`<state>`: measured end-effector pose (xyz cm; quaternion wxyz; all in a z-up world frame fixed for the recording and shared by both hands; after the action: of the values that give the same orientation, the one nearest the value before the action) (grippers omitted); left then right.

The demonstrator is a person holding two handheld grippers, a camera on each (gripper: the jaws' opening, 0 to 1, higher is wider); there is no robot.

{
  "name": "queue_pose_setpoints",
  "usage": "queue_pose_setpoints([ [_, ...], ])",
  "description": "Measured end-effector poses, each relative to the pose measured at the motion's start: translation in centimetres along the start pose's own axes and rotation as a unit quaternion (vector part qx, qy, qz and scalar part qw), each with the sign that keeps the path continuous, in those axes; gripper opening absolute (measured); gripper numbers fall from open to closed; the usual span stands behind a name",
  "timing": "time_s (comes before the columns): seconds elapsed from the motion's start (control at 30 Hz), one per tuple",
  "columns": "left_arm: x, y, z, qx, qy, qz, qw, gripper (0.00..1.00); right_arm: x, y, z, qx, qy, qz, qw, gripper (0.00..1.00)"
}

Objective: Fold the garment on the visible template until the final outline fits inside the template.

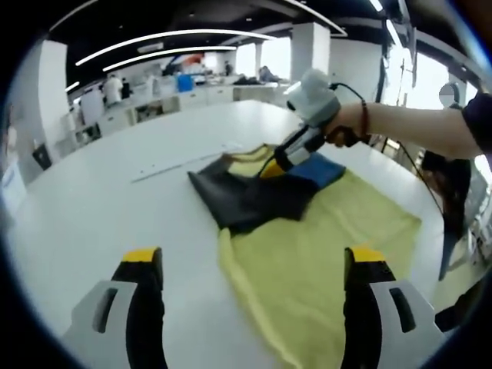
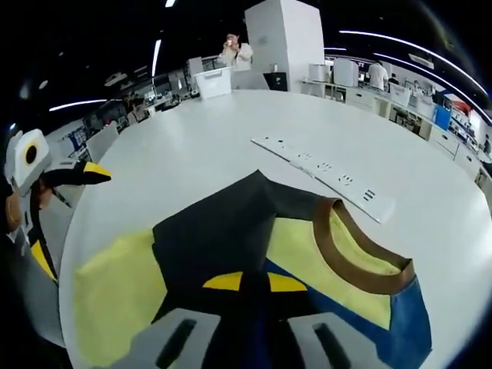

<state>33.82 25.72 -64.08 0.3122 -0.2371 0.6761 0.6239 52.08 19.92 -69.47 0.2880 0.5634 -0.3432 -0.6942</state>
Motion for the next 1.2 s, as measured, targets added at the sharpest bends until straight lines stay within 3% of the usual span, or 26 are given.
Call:
queue_pose_setpoints([
  [0.23, 0.1, 0.1, -0.1, 0.002, 0.001, 0.002, 1.0000, 0.94, -0.2, 0.9, -0.1, 0.000, -0.010, -0.006, 0.9999, 0.02],
  [0.6, -0.2, 0.2, -0.5, 0.003, -0.005, 0.000, 1.0000, 0.93, 0.5, 3.9, -1.8, 0.040, -0.031, -0.021, 0.9985, 0.00],
  [1.2, -1.2, 0.4, -2.0, 0.016, -0.017, -0.010, 0.9997, 0.91, 5.8, 9.2, -3.9, 0.116, -0.097, -0.026, 0.9881, 0.00],
])
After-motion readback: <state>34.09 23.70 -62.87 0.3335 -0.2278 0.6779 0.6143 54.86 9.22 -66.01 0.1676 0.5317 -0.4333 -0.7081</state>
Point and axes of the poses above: the point that each gripper's makers call its tool centre point, and the gripper's own axes: y roughly backward along the fingers, z roughly to its left, x roughly out of its underside, the point moved 2 cm from there along y, roughly backward along the fingers, and after that the axes turned 9 degrees about z, right-handed, at the moved point
